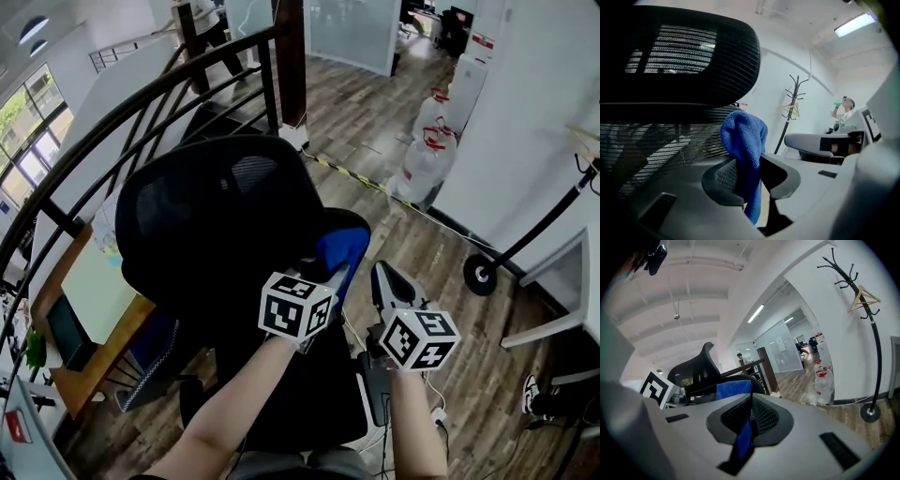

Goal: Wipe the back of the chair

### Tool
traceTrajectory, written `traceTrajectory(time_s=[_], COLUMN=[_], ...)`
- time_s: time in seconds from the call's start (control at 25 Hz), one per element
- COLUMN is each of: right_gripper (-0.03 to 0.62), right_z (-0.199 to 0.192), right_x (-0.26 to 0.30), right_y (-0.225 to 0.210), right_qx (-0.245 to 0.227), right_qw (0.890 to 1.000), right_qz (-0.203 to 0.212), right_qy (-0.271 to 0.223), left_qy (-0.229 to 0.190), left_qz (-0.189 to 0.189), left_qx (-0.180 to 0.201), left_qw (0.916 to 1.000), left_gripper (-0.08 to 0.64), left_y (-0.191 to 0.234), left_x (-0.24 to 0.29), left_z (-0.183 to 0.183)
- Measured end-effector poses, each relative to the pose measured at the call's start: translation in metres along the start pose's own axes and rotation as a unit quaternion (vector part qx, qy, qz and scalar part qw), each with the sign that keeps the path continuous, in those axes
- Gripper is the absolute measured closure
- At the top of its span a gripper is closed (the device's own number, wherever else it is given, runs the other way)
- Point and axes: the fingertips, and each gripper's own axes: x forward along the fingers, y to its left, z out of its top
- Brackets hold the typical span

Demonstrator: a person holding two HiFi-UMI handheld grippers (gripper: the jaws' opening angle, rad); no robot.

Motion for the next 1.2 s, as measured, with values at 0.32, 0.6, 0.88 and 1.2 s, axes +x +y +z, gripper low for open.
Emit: traceTrajectory(time_s=[0.32, 0.6, 0.88, 1.2], right_gripper=[0.561, 0.561, 0.561, 0.561], right_z=[-0.011, -0.022, -0.036, -0.058], right_x=[0.018, 0.036, 0.054, 0.075], right_y=[0.025, 0.048, 0.086, 0.148], right_qx=[-0.007, -0.014, -0.028, -0.049], right_qw=[1.0, 0.998, 0.995, 0.986], right_qz=[0.021, 0.04, 0.074, 0.129], right_qy=[0.02, 0.038, 0.059, 0.09], left_qy=[0.001, -0.011, -0.025, -0.033], left_qz=[0.015, 0.041, 0.071, 0.123], left_qx=[-0.017, -0.036, -0.054, -0.074], left_qw=[0.9997, 0.9984, 0.9957, 0.9891], left_gripper=[0.459, 0.459, 0.459, 0.459], left_y=[0.02, 0.047, 0.076, 0.119], left_x=[-0.011, -0.037, -0.07, -0.127], left_z=[-0.003, -0.009, -0.015, -0.029])
